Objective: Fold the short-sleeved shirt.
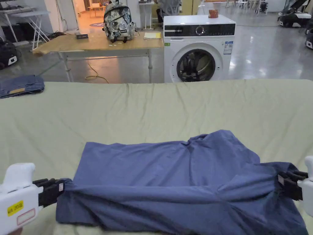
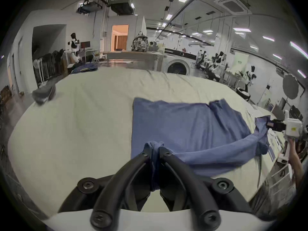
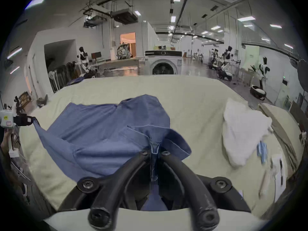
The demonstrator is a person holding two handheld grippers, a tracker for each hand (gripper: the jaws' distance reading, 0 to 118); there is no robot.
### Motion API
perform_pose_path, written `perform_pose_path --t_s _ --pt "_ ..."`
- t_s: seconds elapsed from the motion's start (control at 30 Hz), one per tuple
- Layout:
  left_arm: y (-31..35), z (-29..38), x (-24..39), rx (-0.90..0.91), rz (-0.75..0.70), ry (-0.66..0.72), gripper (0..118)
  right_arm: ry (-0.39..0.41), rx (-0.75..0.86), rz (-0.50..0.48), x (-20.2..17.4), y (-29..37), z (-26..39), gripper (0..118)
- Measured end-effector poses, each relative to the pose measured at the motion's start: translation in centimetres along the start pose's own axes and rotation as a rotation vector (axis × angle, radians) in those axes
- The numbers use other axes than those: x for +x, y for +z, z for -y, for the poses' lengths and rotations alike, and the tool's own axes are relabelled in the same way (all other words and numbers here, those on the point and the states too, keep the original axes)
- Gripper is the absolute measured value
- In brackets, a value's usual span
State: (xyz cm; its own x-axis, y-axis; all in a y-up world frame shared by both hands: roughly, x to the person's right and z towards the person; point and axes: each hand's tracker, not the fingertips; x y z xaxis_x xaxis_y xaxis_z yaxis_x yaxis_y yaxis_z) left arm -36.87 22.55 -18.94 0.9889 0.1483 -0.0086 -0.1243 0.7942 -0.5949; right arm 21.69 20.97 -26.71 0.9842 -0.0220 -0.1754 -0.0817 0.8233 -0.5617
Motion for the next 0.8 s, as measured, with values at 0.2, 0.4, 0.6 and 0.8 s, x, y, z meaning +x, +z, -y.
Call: perform_pose_path --t_s 0.2,0.4,0.6,0.8 --pt "-8.0 -1.7 0.5 -0.068 -0.034 0.0 3 -0.024 -0.23 0.044 -0.1 -10.5 -1.7 10" --pt "-5.5 -0.5 0.6 -0.004 -0.031 -0.083 77 -0.127 -0.107 0.033 2.4 -9.2 -0.4 52" --pt "5.3 -0.1 3.1 0.254 0.018 -0.11 77 -0.026 0.146 -0.023 1.6 1.8 -0.7 52" --pt "14.3 2.6 7.8 0.497 -0.075 -0.187 67 0.026 0.302 -0.084 -2.7 13.0 2.4 38"
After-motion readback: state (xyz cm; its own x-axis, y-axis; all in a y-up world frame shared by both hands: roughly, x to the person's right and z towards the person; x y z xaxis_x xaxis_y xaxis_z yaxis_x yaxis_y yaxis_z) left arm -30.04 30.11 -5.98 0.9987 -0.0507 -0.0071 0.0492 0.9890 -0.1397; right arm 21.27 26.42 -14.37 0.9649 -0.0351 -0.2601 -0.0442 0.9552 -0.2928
